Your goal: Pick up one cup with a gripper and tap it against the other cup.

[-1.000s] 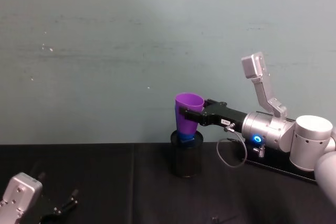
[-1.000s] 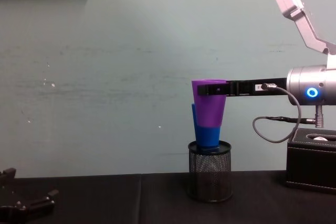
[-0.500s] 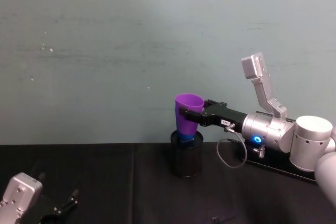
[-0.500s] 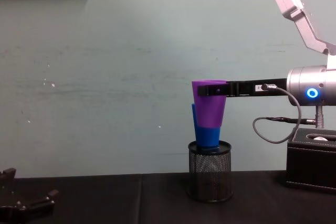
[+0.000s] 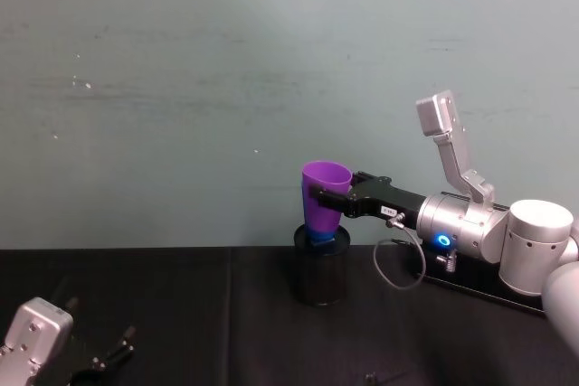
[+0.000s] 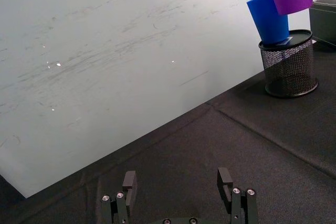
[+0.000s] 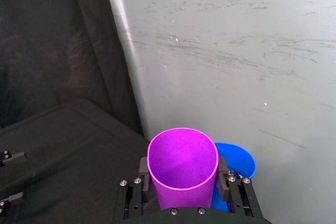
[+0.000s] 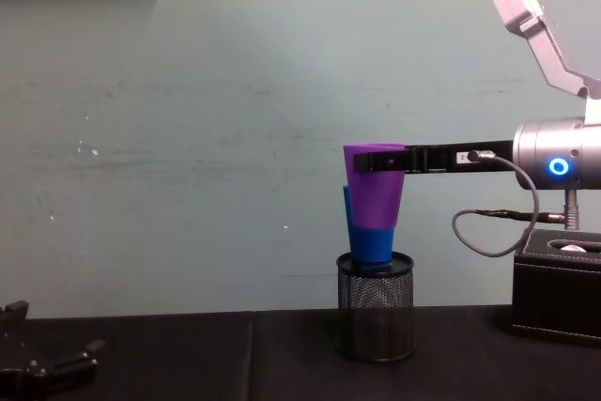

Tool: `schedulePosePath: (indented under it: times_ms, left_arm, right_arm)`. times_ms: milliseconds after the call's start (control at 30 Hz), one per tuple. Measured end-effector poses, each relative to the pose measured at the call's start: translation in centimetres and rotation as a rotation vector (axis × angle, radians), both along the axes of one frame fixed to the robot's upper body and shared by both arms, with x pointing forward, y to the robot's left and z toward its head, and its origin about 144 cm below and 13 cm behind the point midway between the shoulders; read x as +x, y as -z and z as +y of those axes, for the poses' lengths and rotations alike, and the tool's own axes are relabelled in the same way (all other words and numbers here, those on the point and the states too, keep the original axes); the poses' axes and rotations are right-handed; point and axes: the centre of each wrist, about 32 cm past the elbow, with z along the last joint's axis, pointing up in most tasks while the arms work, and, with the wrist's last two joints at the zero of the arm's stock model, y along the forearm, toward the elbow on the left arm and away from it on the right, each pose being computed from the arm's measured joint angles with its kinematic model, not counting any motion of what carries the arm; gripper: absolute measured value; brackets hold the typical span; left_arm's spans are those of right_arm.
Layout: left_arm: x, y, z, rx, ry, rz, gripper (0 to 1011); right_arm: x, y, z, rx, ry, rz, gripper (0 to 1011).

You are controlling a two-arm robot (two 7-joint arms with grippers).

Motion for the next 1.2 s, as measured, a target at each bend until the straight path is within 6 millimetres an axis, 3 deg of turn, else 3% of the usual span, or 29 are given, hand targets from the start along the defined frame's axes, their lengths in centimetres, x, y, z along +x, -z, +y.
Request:
schedulePosePath:
  times_ms: [700,1033,1200]
  left_arm:
    - [0.0,0.0,0.0,0.0,0.0,0.0,1004]
    - [0.0,0.0,0.0,0.0,0.0,0.0,1004]
    - [0.0,0.0,0.0,0.0,0.0,0.0,1004]
  right_arm:
    - [-0.2,-0.1,0.1,0.001,-0.018,-0.007,728]
    - [-2.5,-0.6,-0.2,-0.008,-0.077,-0.013,726]
    - [-4.5,-0.8,-0.7,-0.01,-0.113,-0.021,728]
